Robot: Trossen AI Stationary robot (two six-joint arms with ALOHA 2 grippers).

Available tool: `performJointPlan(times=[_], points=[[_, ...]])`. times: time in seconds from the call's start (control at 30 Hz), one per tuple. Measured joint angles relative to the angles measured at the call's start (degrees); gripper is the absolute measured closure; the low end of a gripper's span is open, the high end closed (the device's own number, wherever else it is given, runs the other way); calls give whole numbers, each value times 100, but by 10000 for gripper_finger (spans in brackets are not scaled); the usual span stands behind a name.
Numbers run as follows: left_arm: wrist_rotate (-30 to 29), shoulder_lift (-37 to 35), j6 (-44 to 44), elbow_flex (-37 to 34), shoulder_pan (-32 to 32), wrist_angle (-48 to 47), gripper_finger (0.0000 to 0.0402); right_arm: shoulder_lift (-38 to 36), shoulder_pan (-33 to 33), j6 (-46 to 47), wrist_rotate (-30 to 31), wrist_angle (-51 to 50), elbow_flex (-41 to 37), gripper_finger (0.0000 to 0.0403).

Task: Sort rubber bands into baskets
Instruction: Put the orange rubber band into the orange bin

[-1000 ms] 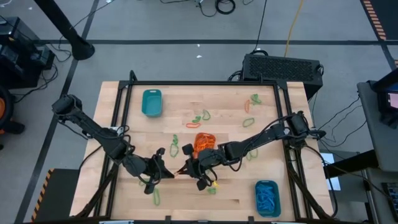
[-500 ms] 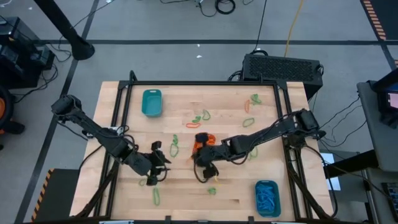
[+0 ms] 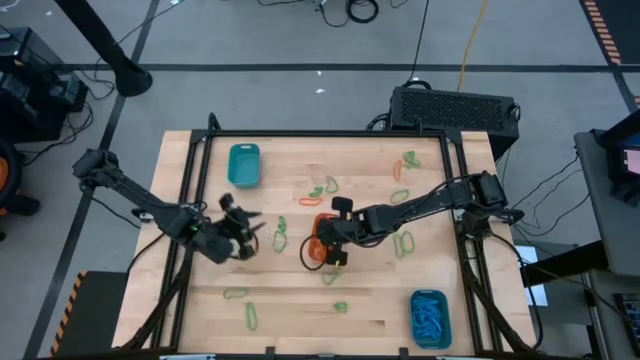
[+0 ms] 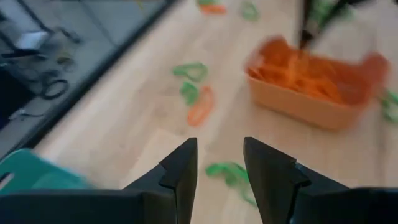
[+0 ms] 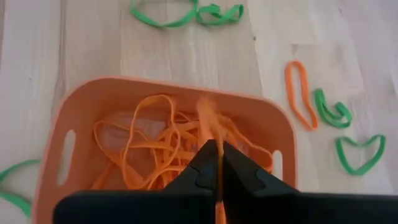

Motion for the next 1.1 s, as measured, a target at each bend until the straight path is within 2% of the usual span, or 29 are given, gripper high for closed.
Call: performJointPlan(times=[0.07,0.17,0.27,0.37,0.57,0.7,0.83,0.97,1.1], points=[[-275,-333,-61,-347,0,443,263,0,-7,101,-8,-26,0,396],[-329,-675,185,-844,0,1477,263,0,-27,125,-9,-27,0,390],[-218,-767,695,-1248,0,2498,263,0,-31,210,108,-40,0,380],[69,-768,1096,-1443,0,3023,263,0,-29,382,552,-86,0,367],[754,-768,1517,-1462,0,3165,263,0,-40,411,721,-107,0,322],[1121,-768,1654,-1462,0,3130,263,-3,-114,687,27,-116,0,284],[1226,-766,1680,-1462,0,3047,263,-61,-201,859,-563,-120,0,251],[1229,-766,1682,-1462,0,2956,263,-273,-354,894,-902,-57,2,226],[1229,-766,1682,-1460,0,2952,263,-523,-666,894,-946,108,11,212]])
